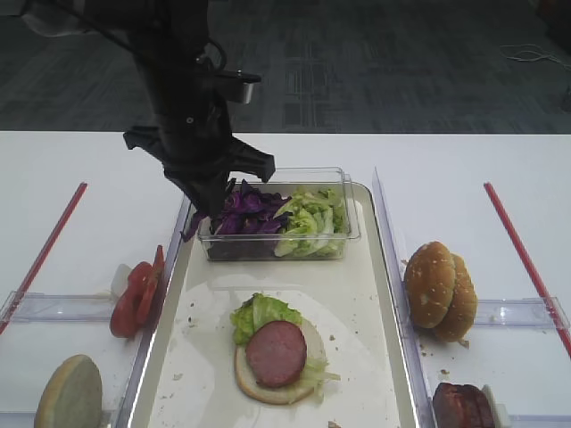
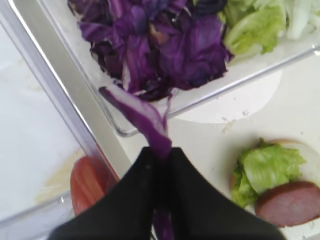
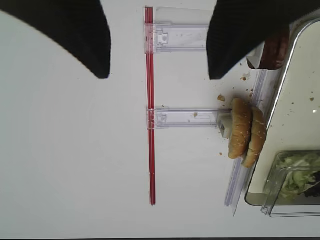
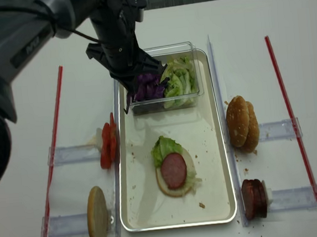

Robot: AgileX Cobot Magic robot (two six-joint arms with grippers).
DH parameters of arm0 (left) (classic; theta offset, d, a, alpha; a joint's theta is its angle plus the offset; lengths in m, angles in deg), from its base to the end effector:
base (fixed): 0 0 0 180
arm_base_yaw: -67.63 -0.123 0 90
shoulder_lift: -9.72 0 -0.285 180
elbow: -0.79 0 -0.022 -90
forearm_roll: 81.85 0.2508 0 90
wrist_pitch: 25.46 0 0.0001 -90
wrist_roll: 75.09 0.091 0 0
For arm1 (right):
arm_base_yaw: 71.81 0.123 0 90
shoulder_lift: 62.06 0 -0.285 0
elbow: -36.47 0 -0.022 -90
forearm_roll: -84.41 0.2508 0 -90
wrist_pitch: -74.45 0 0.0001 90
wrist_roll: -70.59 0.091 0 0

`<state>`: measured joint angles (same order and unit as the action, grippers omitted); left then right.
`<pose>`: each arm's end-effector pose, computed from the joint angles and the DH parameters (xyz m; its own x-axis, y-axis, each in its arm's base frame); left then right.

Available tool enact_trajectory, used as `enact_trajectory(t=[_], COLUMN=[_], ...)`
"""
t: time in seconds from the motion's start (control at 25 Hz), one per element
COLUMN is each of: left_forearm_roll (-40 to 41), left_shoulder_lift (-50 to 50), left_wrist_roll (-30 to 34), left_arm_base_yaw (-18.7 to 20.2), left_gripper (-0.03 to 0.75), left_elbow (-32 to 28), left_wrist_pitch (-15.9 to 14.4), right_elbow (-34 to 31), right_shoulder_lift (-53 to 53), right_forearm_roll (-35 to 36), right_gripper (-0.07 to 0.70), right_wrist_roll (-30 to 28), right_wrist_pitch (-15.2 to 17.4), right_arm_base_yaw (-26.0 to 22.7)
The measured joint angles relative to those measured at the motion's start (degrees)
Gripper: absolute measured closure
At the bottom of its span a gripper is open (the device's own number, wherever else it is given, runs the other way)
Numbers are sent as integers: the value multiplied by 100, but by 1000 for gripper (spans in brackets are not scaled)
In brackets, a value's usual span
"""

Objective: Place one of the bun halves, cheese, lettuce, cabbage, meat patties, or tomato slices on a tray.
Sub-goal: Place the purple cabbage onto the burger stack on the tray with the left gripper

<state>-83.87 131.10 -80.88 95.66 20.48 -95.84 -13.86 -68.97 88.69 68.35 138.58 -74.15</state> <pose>0.3613 -0.1958 0.2469 -0.9220 0.3633 -0.1336 0.3722 0.9269 -0.0482 -0.0061 0.0064 0.2642 -0.5191 0.0148 -0.8546 -0.0199 0.9994 0.0294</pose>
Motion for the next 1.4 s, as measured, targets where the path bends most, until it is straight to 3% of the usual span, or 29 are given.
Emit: enact_trajectory(t=[0.68,1.12,1.4], left_forearm_roll=[-335,-437,-456], left_shoulder_lift=[-1535,-1546,-1546], left_wrist_roll=[-20,12,623], left_arm_base_yaw=[162,811,1166], left_gripper=[648,648,649], left_elbow=[-2575,-2789,-2789], left_wrist_pitch=[1249,1591,1638], right_elbow=[0,0,0], right_shoulder_lift=[0,0,0], right_forearm_roll=[0,0,0], right_gripper=[199,199,199], right_wrist_roll=[0,0,-19], right_wrist_pitch=[0,0,0], right_arm_base_yaw=[0,0,0])
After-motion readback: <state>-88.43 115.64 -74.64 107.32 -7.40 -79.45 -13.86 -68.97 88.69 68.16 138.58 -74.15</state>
